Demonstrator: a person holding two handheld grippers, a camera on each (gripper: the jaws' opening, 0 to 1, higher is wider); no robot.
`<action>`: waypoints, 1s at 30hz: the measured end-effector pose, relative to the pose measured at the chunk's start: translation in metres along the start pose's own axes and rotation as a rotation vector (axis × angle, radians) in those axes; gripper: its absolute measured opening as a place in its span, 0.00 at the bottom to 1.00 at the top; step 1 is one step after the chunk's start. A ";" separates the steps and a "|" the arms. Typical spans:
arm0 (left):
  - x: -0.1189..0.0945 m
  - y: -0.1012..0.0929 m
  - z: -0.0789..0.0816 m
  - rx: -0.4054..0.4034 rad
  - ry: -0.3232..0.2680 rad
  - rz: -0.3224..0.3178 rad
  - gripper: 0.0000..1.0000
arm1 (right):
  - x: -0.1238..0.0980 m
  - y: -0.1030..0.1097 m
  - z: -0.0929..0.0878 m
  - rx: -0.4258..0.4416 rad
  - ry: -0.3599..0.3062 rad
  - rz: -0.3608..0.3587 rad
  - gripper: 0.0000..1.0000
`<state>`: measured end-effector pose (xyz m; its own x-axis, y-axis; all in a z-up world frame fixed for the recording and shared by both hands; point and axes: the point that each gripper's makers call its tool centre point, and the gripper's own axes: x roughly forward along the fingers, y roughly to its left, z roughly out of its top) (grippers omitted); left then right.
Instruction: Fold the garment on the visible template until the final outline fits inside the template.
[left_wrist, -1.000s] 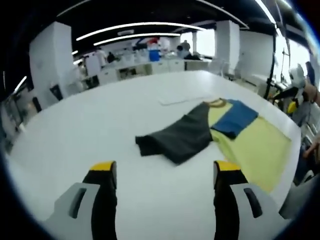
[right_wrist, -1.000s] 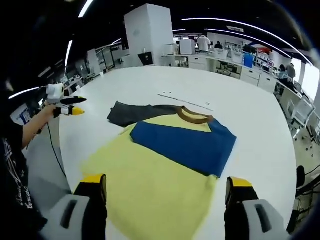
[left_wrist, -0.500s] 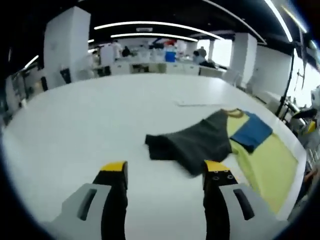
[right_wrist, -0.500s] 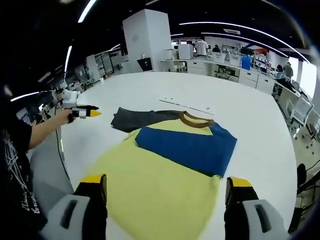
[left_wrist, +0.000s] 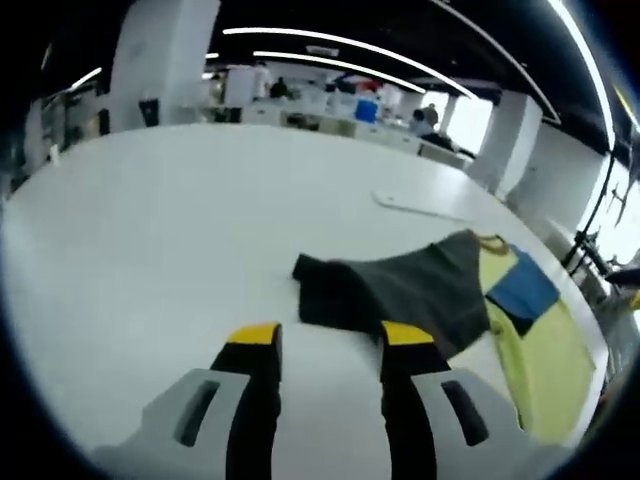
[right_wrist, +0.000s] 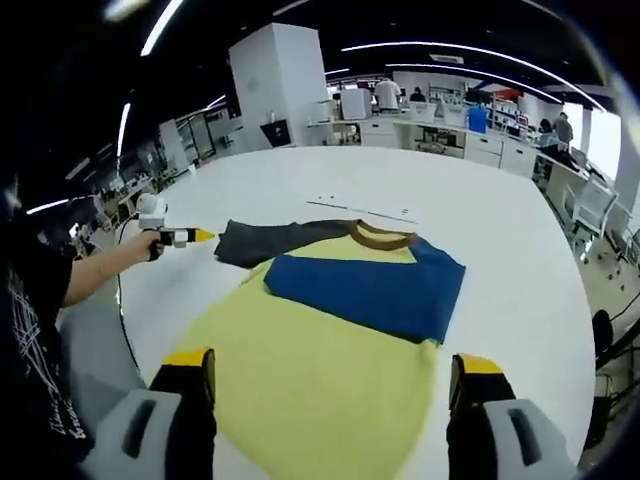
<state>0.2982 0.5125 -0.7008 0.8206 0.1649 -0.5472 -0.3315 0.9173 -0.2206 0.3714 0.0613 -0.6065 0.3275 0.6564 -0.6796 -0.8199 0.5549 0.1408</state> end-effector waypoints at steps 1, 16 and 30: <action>0.002 0.001 -0.001 -0.001 0.003 0.007 0.32 | 0.000 0.000 -0.002 0.003 0.004 -0.004 0.97; 0.024 0.001 -0.004 -0.009 0.031 0.030 0.18 | -0.011 -0.006 -0.012 0.045 0.011 -0.041 0.95; 0.031 0.004 -0.002 0.053 0.050 0.088 0.00 | -0.013 -0.008 -0.020 0.046 0.030 -0.065 0.94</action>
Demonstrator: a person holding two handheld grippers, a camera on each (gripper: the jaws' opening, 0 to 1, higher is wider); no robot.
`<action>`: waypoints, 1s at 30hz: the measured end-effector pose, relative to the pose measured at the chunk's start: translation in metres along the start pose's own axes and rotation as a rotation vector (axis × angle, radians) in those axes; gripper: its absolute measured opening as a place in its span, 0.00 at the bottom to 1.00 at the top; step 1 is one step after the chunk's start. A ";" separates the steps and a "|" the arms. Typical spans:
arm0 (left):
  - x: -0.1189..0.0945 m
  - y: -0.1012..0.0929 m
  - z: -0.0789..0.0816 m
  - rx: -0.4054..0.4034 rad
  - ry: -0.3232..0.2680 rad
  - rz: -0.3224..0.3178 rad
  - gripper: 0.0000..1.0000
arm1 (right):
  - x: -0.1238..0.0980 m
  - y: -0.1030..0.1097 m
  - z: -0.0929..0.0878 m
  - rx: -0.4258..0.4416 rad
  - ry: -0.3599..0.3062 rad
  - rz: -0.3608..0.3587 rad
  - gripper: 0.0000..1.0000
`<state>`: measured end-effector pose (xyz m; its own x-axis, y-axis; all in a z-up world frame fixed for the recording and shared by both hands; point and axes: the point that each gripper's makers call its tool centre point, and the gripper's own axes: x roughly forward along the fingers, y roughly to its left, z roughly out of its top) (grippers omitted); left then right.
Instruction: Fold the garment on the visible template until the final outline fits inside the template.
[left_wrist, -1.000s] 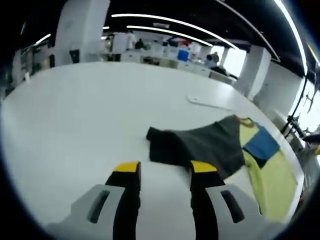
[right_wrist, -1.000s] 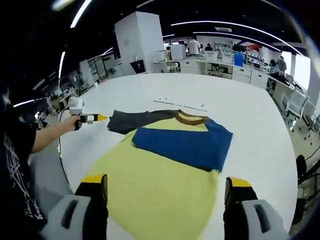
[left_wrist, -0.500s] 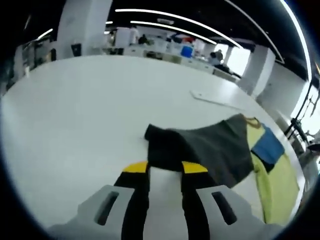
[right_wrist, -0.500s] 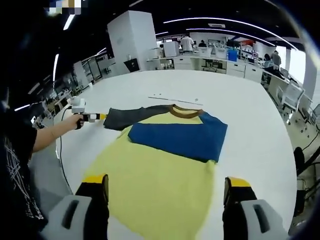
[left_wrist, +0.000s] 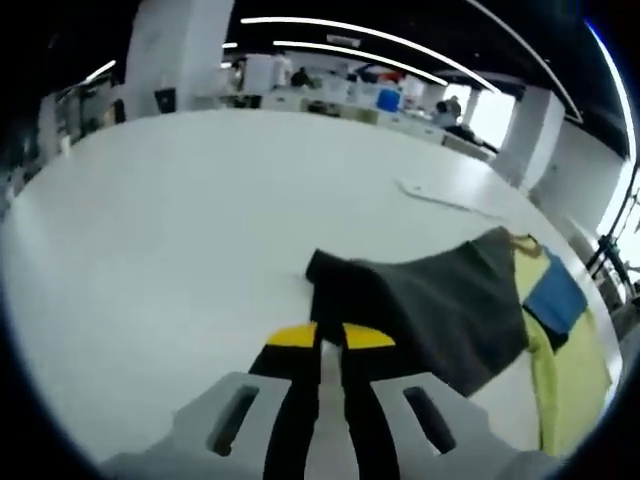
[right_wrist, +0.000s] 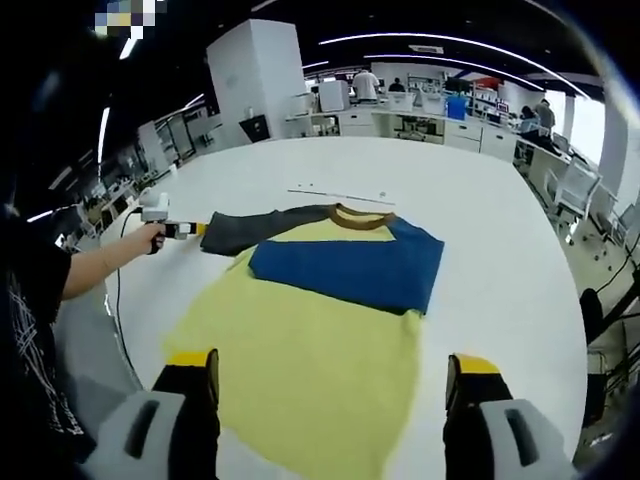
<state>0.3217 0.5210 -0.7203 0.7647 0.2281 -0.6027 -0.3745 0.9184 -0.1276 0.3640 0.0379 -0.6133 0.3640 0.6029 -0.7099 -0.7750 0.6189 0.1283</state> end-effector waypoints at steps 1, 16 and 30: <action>0.000 0.001 0.000 -0.010 -0.003 0.011 0.00 | -0.001 -0.001 0.000 -0.007 0.002 -0.007 0.94; -0.034 0.019 0.017 0.078 -0.040 0.034 0.00 | -0.002 0.006 0.007 -0.033 -0.011 0.004 0.94; -0.037 0.015 0.033 0.205 -0.015 0.025 0.00 | 0.002 0.019 0.005 -0.062 0.001 0.049 0.93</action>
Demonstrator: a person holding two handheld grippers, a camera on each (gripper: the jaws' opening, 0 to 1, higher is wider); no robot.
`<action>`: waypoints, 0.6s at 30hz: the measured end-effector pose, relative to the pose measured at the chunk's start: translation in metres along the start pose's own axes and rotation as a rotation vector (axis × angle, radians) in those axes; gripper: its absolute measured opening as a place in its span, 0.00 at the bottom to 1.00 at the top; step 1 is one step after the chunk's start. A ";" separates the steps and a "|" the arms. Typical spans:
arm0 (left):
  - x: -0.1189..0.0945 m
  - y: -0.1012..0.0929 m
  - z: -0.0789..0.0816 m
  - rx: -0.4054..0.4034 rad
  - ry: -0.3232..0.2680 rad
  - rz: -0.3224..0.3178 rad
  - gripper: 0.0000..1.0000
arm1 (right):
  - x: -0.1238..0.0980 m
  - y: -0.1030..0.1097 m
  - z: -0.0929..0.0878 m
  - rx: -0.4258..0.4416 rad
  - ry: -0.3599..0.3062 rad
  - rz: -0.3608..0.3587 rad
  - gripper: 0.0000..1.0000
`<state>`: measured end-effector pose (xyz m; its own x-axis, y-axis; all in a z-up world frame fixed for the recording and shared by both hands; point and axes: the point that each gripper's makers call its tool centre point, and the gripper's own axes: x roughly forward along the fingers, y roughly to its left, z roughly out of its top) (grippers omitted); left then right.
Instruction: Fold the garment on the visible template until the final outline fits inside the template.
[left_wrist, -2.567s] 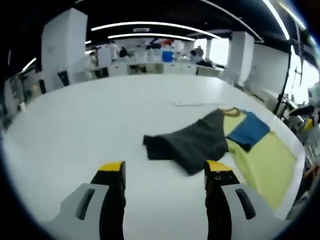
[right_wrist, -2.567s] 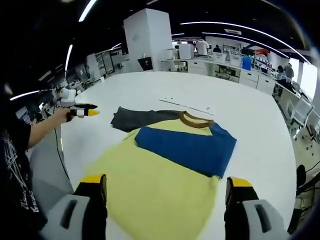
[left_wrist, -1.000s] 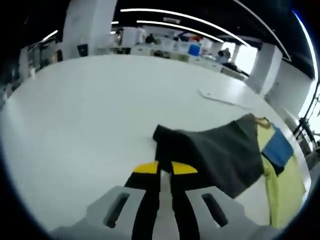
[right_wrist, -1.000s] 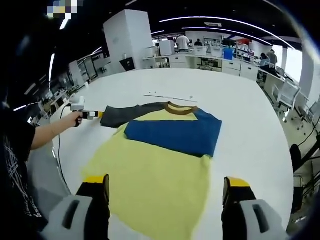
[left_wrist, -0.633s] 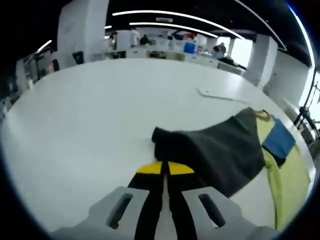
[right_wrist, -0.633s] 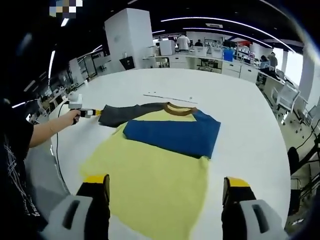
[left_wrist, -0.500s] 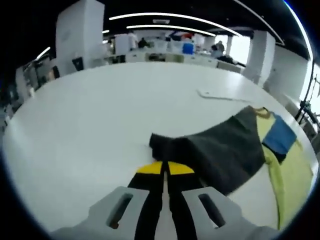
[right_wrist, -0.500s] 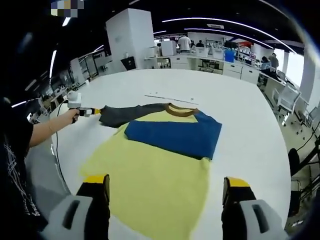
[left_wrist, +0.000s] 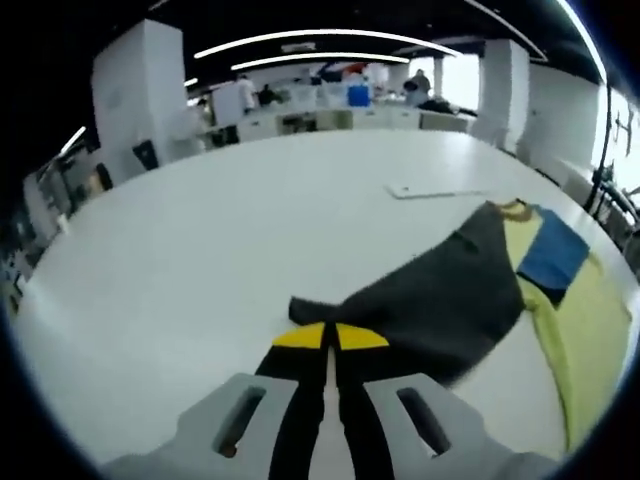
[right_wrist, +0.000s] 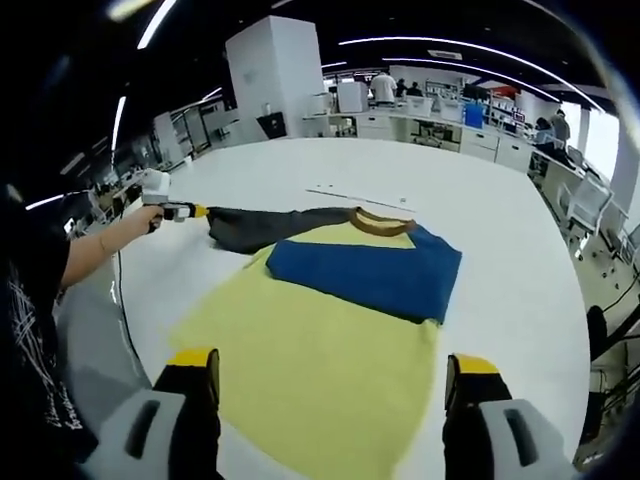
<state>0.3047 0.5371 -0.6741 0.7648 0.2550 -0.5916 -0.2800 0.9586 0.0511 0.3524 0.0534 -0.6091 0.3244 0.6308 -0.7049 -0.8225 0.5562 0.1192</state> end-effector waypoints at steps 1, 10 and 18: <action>0.002 0.000 0.000 0.007 0.004 0.002 0.00 | 0.000 0.000 0.000 -0.001 0.000 -0.001 0.93; 0.020 0.001 -0.001 0.037 0.017 0.012 0.00 | 0.002 -0.001 -0.001 0.006 0.003 -0.003 0.93; 0.029 0.000 -0.009 0.018 0.028 -0.001 0.00 | 0.004 -0.002 -0.001 0.015 0.005 -0.006 0.93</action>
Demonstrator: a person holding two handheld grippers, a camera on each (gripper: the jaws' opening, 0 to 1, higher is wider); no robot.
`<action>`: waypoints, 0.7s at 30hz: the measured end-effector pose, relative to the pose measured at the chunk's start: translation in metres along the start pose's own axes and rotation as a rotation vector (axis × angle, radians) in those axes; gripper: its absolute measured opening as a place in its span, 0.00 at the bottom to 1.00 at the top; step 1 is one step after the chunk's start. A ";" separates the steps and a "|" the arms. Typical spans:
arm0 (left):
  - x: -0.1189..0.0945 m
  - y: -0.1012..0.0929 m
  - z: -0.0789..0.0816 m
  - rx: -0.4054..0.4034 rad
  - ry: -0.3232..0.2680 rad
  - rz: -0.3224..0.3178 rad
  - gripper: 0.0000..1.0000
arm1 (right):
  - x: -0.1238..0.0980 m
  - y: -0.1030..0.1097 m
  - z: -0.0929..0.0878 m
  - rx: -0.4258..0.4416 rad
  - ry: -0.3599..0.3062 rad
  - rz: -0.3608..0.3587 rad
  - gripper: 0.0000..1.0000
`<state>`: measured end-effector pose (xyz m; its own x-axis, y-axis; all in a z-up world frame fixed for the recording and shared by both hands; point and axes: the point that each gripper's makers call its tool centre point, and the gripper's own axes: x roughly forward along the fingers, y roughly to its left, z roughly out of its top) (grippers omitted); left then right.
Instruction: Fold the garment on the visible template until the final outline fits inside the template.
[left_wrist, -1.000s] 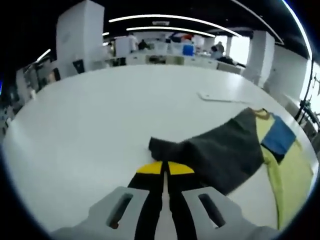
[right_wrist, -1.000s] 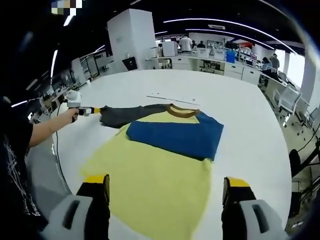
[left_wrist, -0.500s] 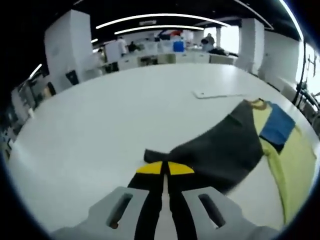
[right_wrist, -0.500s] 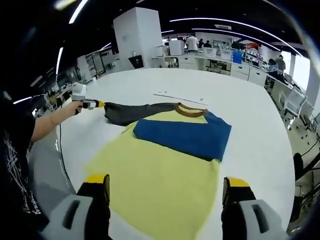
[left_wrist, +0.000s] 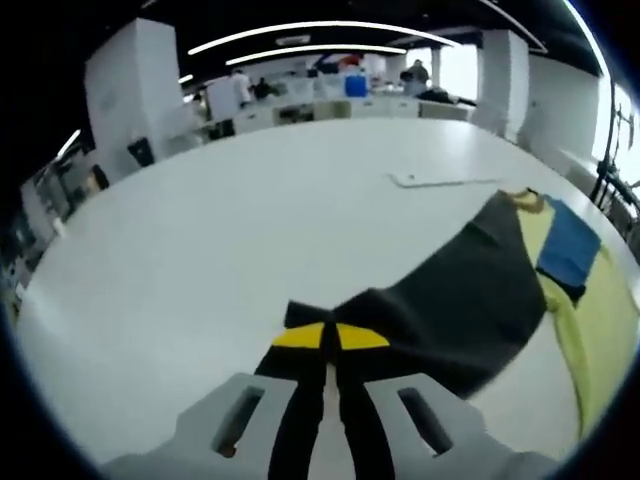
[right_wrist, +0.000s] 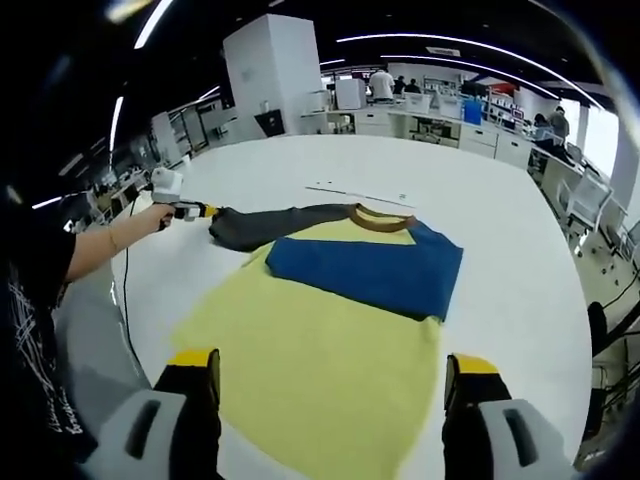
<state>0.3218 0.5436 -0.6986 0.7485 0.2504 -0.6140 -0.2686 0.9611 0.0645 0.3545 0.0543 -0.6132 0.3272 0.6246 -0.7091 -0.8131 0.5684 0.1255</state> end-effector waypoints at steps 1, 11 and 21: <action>0.000 0.000 0.000 -0.004 0.000 0.000 0.01 | 0.000 0.000 0.000 0.000 0.001 -0.001 0.93; -0.017 -0.004 -0.003 -0.005 -0.038 0.009 0.26 | 0.001 0.004 0.002 0.000 -0.007 0.007 0.93; -0.024 -0.011 -0.016 -0.048 0.000 -0.014 0.27 | 0.001 0.009 0.006 -0.005 -0.016 0.017 0.93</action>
<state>0.2969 0.5256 -0.6965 0.7521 0.2373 -0.6148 -0.2869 0.9578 0.0188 0.3498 0.0633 -0.6088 0.3207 0.6430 -0.6954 -0.8213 0.5546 0.1340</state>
